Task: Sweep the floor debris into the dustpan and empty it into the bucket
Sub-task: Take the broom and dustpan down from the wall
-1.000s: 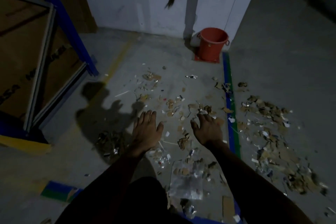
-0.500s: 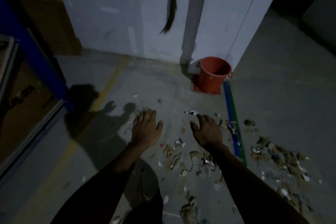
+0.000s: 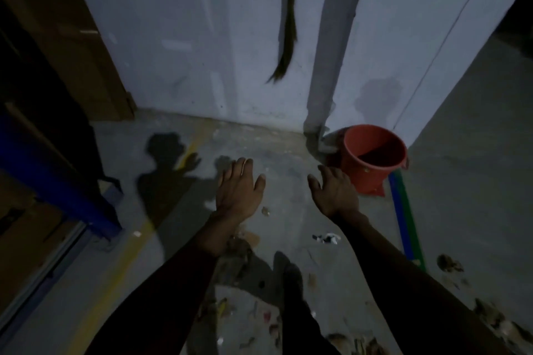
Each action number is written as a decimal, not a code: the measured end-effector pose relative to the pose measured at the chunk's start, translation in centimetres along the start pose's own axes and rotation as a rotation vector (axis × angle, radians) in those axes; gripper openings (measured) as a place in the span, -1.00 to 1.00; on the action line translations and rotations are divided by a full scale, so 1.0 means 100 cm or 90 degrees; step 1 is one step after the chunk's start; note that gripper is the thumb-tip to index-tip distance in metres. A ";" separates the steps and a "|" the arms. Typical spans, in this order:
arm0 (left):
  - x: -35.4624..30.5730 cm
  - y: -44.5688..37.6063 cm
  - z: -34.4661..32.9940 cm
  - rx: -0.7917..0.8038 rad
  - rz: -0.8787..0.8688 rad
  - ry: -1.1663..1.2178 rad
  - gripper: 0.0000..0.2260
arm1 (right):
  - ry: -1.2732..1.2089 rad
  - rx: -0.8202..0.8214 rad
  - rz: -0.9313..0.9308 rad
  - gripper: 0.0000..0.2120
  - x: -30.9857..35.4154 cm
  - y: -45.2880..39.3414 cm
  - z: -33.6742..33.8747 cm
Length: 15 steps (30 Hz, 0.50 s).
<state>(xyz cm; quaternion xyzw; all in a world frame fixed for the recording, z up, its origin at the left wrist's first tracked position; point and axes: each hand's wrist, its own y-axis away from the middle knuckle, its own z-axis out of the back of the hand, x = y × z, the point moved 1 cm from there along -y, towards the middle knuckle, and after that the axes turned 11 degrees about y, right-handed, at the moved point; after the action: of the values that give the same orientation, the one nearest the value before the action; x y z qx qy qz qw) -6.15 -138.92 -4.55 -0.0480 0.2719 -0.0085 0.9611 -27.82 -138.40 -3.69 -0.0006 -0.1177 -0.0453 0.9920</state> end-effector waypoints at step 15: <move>-0.064 -0.442 0.066 -0.225 -0.075 0.069 -0.60 | -0.056 -0.166 0.061 -0.51 0.047 -0.449 0.137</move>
<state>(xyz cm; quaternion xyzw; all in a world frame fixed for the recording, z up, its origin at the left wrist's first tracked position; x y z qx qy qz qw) -7.67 -182.07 8.65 -0.2317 0.3170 -0.0194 0.9195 -30.50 -183.37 10.33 -0.1374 -0.1541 -0.0126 0.9784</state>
